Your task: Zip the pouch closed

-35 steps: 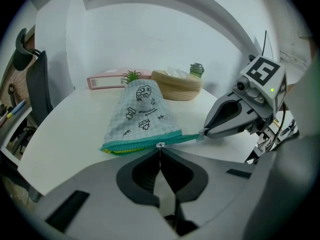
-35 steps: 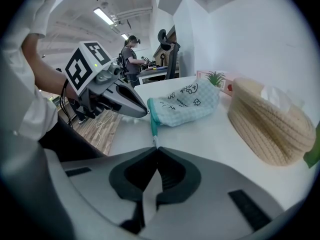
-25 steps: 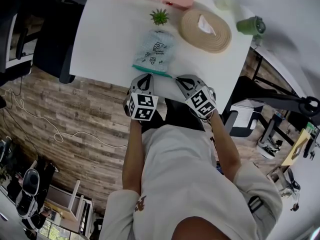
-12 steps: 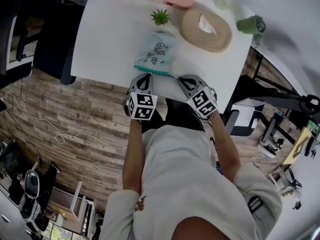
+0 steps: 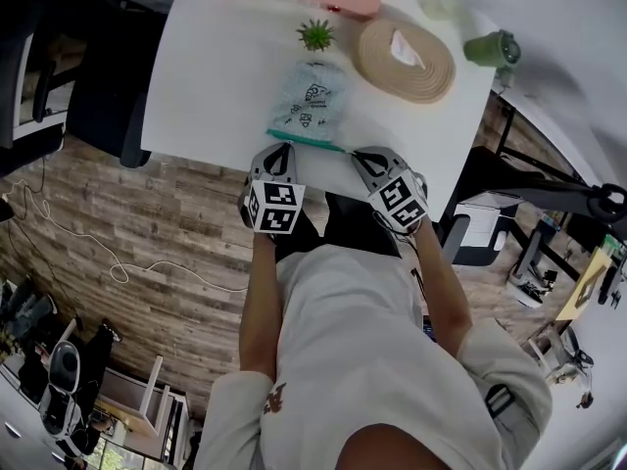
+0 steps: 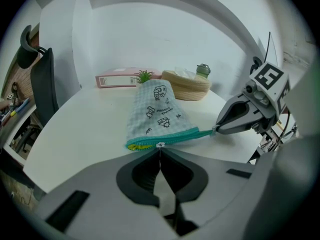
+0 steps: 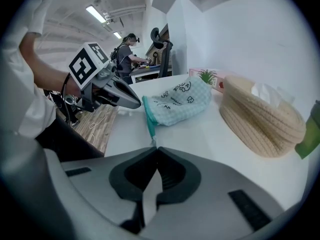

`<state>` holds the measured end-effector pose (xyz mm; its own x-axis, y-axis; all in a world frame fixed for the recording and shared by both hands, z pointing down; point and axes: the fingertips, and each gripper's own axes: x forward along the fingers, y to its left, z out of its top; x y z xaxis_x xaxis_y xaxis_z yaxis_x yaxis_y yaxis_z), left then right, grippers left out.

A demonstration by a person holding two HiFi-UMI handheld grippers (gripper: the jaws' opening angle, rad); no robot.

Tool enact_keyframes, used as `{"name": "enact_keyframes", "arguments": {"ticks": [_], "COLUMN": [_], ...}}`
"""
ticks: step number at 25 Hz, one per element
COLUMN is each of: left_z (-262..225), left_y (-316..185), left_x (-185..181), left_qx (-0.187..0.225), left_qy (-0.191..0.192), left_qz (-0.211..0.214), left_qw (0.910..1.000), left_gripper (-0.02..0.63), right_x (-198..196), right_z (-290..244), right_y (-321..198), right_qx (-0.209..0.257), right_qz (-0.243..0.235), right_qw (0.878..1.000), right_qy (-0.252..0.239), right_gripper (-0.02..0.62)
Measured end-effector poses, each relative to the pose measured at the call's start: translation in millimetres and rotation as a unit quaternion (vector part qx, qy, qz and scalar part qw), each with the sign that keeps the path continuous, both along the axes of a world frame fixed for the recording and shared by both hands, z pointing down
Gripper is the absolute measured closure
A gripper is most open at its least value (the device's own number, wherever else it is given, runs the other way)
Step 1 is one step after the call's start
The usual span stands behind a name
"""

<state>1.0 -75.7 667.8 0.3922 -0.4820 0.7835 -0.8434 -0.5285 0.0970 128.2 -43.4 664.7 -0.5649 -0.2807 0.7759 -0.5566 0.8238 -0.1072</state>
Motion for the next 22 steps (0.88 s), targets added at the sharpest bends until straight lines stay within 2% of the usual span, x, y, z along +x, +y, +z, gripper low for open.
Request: {"name": "enact_keyframes", "arguments": {"ticks": [13,22], "left_z": [2.7,6.3], "left_y": [-9.1,-16.6], "left_x": [-20.3,-31.8], "left_qx": [-0.003,-0.001], "left_qy": [-0.005,-0.009], "left_qz": [-0.010,0.000], "left_qw": [0.9999,1.0000], "left_gripper": [0.607,0.606], "right_x": [2.5,5.2], "right_z": [1.6,1.5], "right_y": [-2.4,-6.5], "right_qx": [-0.002,-0.003], "right_qz": [0.017,0.031], "right_qw": [1.000,0.999], "right_qy": [0.011,0.019], "right_gripper": [0.594,0.594]}}
